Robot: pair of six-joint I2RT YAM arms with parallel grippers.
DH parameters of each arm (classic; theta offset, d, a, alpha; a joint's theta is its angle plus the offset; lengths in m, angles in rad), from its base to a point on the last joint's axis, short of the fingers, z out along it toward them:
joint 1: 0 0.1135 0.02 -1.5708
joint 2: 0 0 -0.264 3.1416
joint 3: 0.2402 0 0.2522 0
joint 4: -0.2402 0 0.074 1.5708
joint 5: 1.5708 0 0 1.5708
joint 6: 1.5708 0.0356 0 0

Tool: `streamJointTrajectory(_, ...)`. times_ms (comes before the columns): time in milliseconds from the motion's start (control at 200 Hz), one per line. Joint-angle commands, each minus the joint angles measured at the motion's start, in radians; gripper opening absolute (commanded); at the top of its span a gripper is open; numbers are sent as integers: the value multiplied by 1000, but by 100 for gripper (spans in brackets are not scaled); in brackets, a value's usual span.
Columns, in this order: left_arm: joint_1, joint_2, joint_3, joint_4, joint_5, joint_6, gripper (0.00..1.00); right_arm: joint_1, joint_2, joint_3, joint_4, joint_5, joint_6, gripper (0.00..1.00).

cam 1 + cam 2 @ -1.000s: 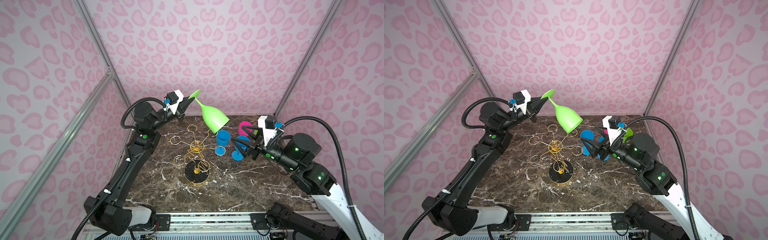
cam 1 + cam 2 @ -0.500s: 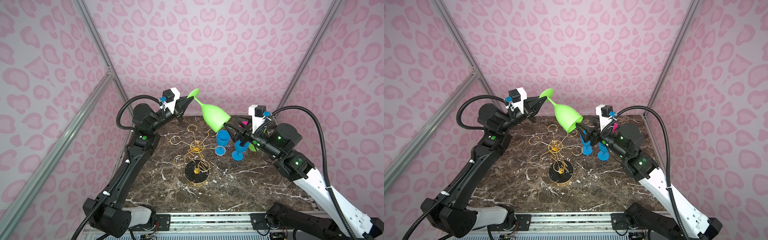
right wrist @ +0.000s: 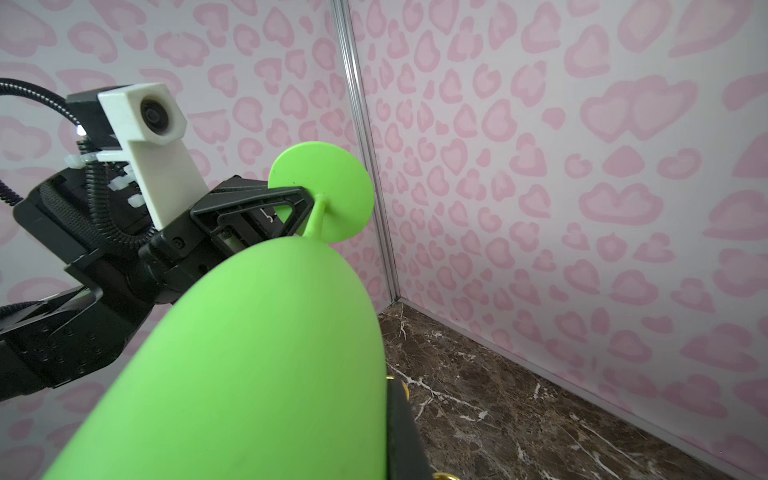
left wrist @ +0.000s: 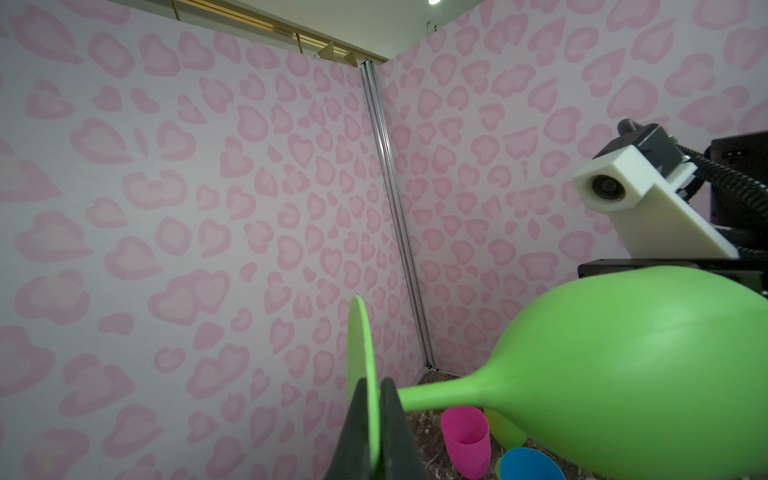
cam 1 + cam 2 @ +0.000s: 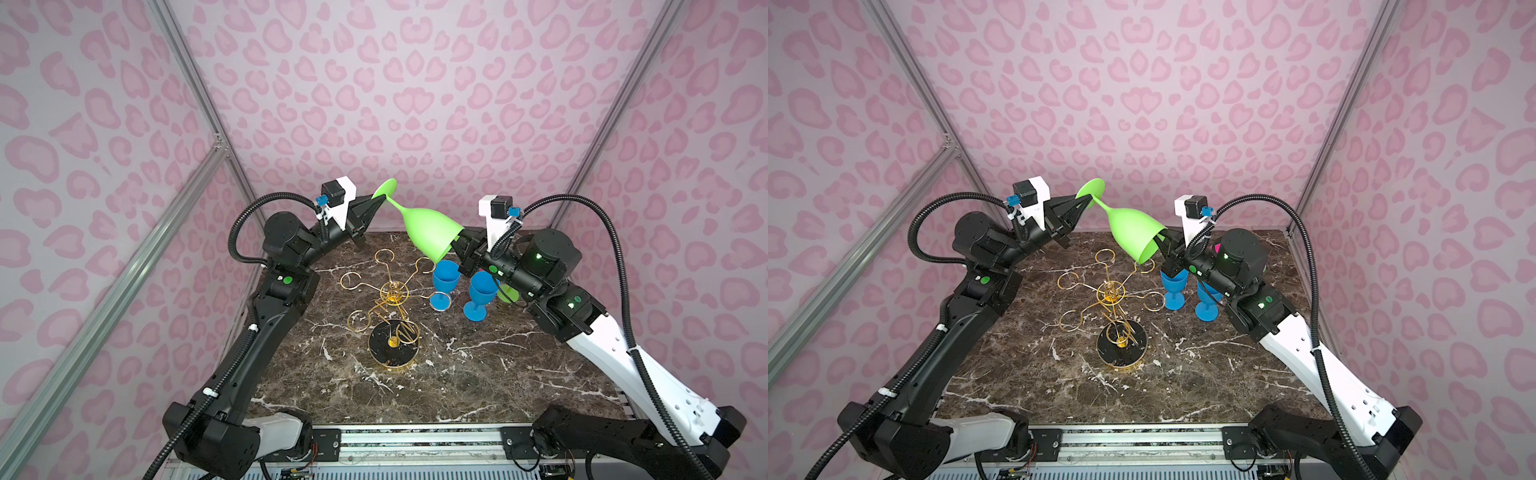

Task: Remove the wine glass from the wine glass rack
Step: 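Grip the glass bowl with the right gripper while the left gripper holds the foot, then open the left gripper and carry the glass away with the right gripper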

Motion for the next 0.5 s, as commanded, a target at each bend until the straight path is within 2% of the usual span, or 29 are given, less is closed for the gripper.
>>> streamJointTrajectory(0,3,-6,-9,55,-38,-35,26,-2,-60,-22,-25,31,6,0)
streamJointTrajectory(50,3,-9,-7,57,-67,-46,41,-7,-93,-15,-87,61,0,0)
streamJointTrajectory(115,5,-20,-19,56,-118,-41,54,-25,-130,21,-216,104,-14,0)
streamJointTrajectory(245,8,-83,-91,87,-291,-15,87,-68,-224,83,-490,217,-22,0)
streamJointTrajectory(455,29,-238,-235,139,-502,-11,100,-78,-287,234,-993,385,6,0)
streamJointTrajectory(495,36,-266,-266,146,-537,-9,98,-78,-285,250,-1081,421,16,0)
